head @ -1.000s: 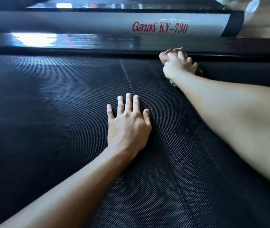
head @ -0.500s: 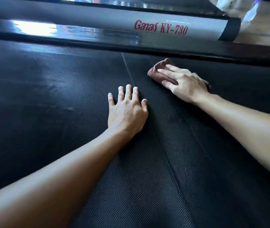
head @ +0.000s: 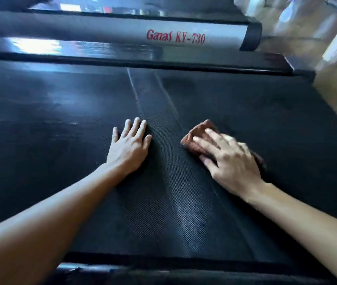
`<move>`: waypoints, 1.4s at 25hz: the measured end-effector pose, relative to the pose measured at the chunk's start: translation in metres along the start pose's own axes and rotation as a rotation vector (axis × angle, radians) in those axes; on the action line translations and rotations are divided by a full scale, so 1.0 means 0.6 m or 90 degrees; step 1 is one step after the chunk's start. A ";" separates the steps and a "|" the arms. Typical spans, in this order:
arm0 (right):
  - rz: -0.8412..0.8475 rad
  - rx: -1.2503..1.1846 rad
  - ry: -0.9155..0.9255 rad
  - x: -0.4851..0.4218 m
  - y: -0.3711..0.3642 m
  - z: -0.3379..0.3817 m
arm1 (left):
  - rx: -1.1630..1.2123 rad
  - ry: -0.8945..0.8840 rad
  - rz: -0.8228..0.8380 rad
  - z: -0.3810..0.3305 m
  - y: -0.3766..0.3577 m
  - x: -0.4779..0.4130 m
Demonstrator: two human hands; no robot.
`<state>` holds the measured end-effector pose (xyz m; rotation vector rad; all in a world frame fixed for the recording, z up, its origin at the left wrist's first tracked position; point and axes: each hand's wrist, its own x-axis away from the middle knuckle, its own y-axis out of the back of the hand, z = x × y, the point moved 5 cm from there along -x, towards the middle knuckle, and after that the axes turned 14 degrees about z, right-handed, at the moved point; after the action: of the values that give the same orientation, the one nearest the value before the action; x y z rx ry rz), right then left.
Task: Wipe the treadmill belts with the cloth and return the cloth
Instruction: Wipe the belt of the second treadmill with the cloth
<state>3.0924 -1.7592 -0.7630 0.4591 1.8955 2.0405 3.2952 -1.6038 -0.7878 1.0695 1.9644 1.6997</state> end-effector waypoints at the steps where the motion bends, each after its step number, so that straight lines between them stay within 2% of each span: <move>1: 0.004 0.011 0.062 0.033 -0.004 0.011 | -0.004 -0.012 0.005 -0.020 -0.010 0.026; 2: 0.012 0.009 0.096 0.061 -0.005 0.017 | -0.006 -0.021 0.006 -0.038 -0.019 0.050; 3: 0.013 -0.001 0.082 0.083 -0.006 0.013 | -0.001 -0.026 0.007 -0.053 -0.026 0.071; 6: -0.015 -0.028 -0.057 0.153 0.001 -0.016 | 0.010 -0.020 0.019 -0.098 -0.049 0.131; 7: -0.008 -0.020 -0.052 0.174 -0.002 -0.015 | 0.007 -0.014 0.022 -0.109 -0.058 0.147; 10: 0.020 -0.015 0.095 0.219 -0.007 -0.010 | 0.008 -0.003 0.007 -0.128 -0.069 0.171; 11: 0.025 -0.006 0.101 0.222 -0.006 -0.018 | 0.008 -0.003 -0.006 -0.128 -0.068 0.173; 14: -0.020 -0.039 -0.084 0.209 0.005 -0.045 | 0.006 -0.007 -0.026 -0.127 -0.068 0.171; 15: -0.031 -0.044 -0.107 0.212 0.001 -0.034 | 0.003 -0.006 -0.024 -0.128 -0.069 0.172; 19: -0.008 0.009 0.164 0.229 -0.008 -0.010 | 0.012 -0.001 -0.070 -0.141 -0.044 0.156; 20: -0.003 0.014 0.135 0.217 -0.003 -0.031 | 0.003 -0.011 -0.081 -0.149 -0.036 0.148; 23: -0.059 -0.030 -0.144 0.190 0.007 -0.085 | -0.004 -0.050 -0.033 -0.173 -0.036 0.115; 24: -0.075 -0.017 -0.134 0.191 0.006 -0.078 | 0.000 -0.050 -0.010 -0.177 -0.041 0.104; 27: -0.031 0.038 0.165 0.213 -0.006 -0.062 | -0.002 -0.052 0.008 -0.180 -0.049 0.081; 28: -0.016 0.040 0.173 0.204 0.001 -0.078 | -0.010 -0.059 0.001 -0.178 -0.050 0.080; 29: -0.021 0.037 0.091 0.187 0.004 -0.101 | -0.015 -0.068 -0.001 -0.177 -0.053 0.080; 31: -0.066 0.000 -0.148 0.167 0.008 -0.127 | -0.026 -0.071 0.008 -0.176 -0.060 0.083; 32: -0.092 0.010 -0.178 0.168 0.005 -0.113 | -0.033 -0.069 0.009 -0.175 -0.063 0.084; 33: -0.105 0.023 -0.126 0.173 0.001 -0.087 | -0.035 -0.068 0.006 -0.174 -0.065 0.085; 35: -0.070 0.043 0.099 0.197 -0.013 -0.052 | -0.031 -0.067 -0.007 -0.173 -0.066 0.085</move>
<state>2.9728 -1.7347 -0.7710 0.2122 2.0348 1.9976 3.1784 -1.6403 -0.7898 1.1054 1.8520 1.6422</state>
